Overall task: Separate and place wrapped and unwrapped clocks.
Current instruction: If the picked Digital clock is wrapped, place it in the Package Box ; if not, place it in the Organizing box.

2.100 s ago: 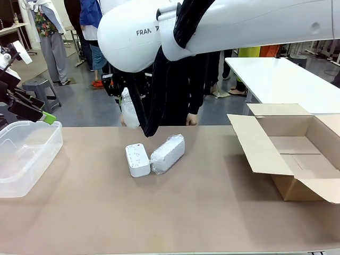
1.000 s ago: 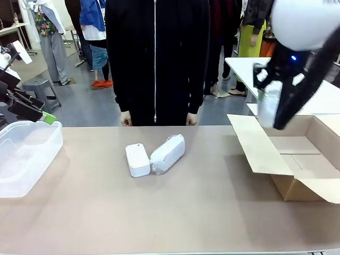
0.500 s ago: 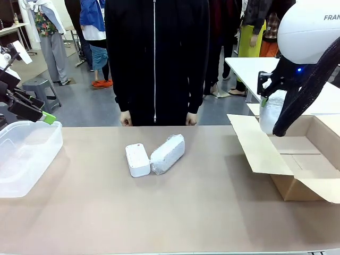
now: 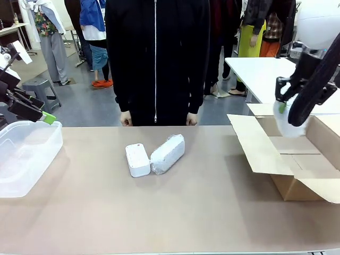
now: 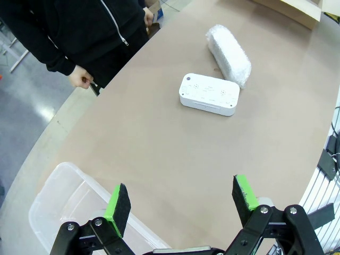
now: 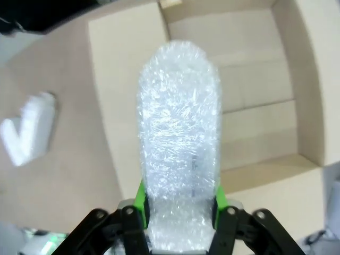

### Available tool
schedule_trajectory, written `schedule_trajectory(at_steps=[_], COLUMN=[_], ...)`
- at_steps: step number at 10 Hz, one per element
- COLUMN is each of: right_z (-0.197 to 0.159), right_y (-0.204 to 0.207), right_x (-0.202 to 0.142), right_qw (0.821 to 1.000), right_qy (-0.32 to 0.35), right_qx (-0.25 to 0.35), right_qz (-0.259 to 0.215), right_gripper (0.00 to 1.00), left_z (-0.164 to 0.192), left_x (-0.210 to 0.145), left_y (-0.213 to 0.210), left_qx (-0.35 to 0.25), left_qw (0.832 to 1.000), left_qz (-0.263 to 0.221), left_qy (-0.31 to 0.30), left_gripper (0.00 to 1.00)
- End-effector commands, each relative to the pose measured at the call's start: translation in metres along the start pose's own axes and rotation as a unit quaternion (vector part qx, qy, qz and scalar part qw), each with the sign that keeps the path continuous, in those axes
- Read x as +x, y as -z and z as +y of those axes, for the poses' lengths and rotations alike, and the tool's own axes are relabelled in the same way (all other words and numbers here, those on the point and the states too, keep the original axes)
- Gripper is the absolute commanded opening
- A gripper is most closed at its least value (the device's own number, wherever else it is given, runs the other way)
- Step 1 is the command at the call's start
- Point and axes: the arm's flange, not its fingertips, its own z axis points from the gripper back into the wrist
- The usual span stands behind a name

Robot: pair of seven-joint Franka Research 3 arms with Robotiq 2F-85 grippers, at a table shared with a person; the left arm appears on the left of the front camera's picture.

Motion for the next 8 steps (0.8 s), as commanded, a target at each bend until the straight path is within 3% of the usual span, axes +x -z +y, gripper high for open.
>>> schedule_trajectory(at_steps=[1,5,8], right_z=[-0.022,-0.068,-0.069], right_y=[0.012,0.064,0.107], right_x=[0.023,0.058,0.09], right_qw=[0.998,0.996,0.996], right_qy=[-0.037,-0.082,-0.067], right_qx=[-0.037,0.037,0.05], right_qz=[0.018,0.014,0.033], right_gripper=[0.52,0.52,0.52], left_z=[0.001,0.001,0.001], left_x=[0.0,0.0,0.0], left_y=[0.001,0.001,0.001], left_qx=[-0.005,-0.005,-0.005], left_qw=[1.0,1.0,1.0], left_qz=[-0.003,-0.003,-0.003], left_qy=[-0.002,-0.002,-0.002], left_gripper=[1.0,1.0,1.0])
